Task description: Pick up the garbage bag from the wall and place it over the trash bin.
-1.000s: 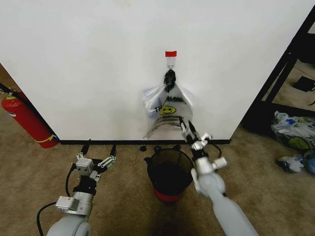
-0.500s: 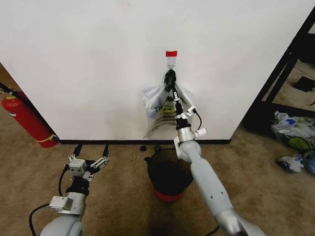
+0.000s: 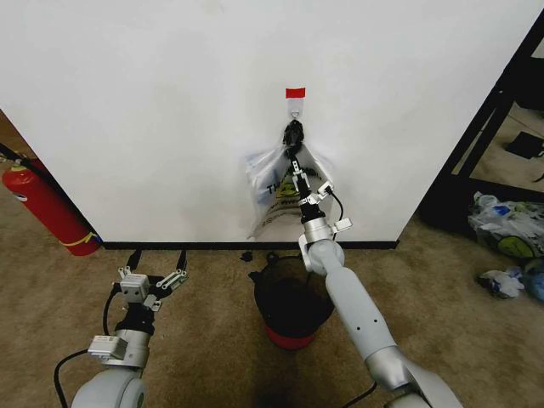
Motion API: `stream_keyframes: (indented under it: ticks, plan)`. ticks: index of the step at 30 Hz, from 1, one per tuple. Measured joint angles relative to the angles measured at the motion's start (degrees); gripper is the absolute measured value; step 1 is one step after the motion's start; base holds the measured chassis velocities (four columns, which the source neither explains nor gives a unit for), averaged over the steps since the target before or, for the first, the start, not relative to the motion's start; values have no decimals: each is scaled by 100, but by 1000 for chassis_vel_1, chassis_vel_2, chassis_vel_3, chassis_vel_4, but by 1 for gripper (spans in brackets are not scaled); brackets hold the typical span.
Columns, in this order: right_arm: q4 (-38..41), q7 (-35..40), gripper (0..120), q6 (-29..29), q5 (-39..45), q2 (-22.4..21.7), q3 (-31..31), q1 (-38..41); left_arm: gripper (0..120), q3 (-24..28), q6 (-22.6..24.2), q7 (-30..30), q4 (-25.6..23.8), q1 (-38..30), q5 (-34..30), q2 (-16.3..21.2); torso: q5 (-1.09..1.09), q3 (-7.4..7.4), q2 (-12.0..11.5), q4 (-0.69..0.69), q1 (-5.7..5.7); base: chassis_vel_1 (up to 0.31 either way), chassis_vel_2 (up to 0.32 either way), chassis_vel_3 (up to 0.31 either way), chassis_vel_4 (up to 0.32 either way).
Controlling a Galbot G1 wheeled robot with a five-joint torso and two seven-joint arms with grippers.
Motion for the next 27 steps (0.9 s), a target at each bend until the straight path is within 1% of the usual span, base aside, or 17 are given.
stream_keyframes:
  ticks: [3,4,11,12,16,17,19,20,22,23,24,27]
  plan:
    - [-85,20,73,0,-47,10,6,59,100,-7,-11,-3,19,-8,-2,5,0,0,0,0,0,0,0,0,0]
    - [-85,20,73,0,-47,10,6,59,100,-7,-11,-3,19,-8,-2,5,0,0,0,0,0,0,0,0,0]
    - [-136,15,44,1,-117,15,-10,108,100,-27,-77,-7,74,3,-5,-3,0,0,0,0,0,0,0,0,0]
    - [-136,15,44,1,-117,15,-10,108,100,-27,-77,-7,74,3,-5,-3,0,0,0,0,0,0,0,0,0]
    - [-151,5,27,3,-151,8,-2,122,100,-18,-83,-7,86,-3,-5,-23,0,0,1,0,0,0,0,0,0]
    - [-149,3,26,4,-159,1,-2,122,100,-14,-85,-7,90,-4,-3,-28,0,0,1,0,-1,0,0,0,0]
    - [-138,2,15,4,-191,-24,7,129,100,-5,-93,-7,103,-4,6,-42,0,0,1,0,0,0,0,0,0]
    - [-138,2,15,4,-191,-24,7,129,100,-5,-93,-7,103,-4,6,-42,0,0,1,0,0,0,0,0,0]
    - [-130,2,10,4,-195,-41,16,136,100,0,-94,-6,105,-5,11,-49,0,0,1,0,0,0,0,0,0]
    - [-114,2,3,4,-196,-62,23,138,100,9,-95,-6,107,-5,16,-57,0,0,1,0,-1,0,0,0,0]
    - [-92,2,0,4,-196,-79,25,138,100,15,-95,-6,107,-5,22,-63,0,0,1,0,0,0,0,0,0]
    - [36,2,0,4,-199,-145,20,92,100,37,-96,-4,107,-5,37,-82,0,0,1,0,-1,0,0,0,0]
